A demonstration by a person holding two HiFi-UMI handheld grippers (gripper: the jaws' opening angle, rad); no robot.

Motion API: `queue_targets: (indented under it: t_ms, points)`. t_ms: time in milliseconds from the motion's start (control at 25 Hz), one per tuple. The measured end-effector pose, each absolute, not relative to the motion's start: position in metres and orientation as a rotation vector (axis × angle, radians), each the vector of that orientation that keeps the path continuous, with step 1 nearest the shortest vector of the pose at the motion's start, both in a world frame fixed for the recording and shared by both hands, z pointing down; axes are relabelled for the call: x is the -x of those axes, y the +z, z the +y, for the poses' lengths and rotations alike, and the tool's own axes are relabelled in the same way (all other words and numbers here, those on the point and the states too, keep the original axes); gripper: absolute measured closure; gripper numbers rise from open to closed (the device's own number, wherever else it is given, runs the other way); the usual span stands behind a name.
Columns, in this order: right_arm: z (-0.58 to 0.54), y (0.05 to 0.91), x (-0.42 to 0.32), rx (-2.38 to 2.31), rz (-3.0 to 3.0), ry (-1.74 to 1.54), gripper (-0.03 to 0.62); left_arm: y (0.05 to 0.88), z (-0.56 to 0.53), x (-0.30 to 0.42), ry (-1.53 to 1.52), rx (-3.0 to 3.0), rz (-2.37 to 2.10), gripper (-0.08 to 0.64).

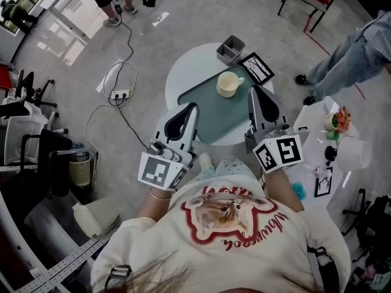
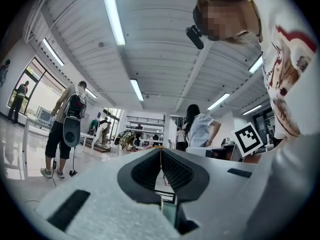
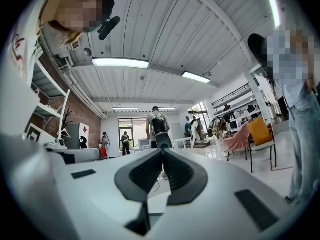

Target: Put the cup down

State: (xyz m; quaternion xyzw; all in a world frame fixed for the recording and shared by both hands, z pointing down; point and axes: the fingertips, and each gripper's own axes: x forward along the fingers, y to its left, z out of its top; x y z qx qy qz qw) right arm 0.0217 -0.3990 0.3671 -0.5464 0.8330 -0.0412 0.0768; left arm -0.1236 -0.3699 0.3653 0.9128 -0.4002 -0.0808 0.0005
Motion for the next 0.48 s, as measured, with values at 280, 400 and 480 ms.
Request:
queue_targets:
  t_ms: [280,400,480]
  points:
    - [-0.371,0.361,-0.027,1.604,2.509,-0.13,0.558,0.351,-0.339,0.119,-0.26,-2.9,-1.265,0.544]
    - [-0.353,0.356,-0.029,1.584,2.512,-0.114,0.558,0.348,-0.322,0.116,-0.262,-2.899,-1.28,0.545]
    - [-0.337,0.355,-0.031,1.57,2.532,-0.102,0.558,0.348,-0.306,0.111,-0.263,-2.895,-1.289,0.543]
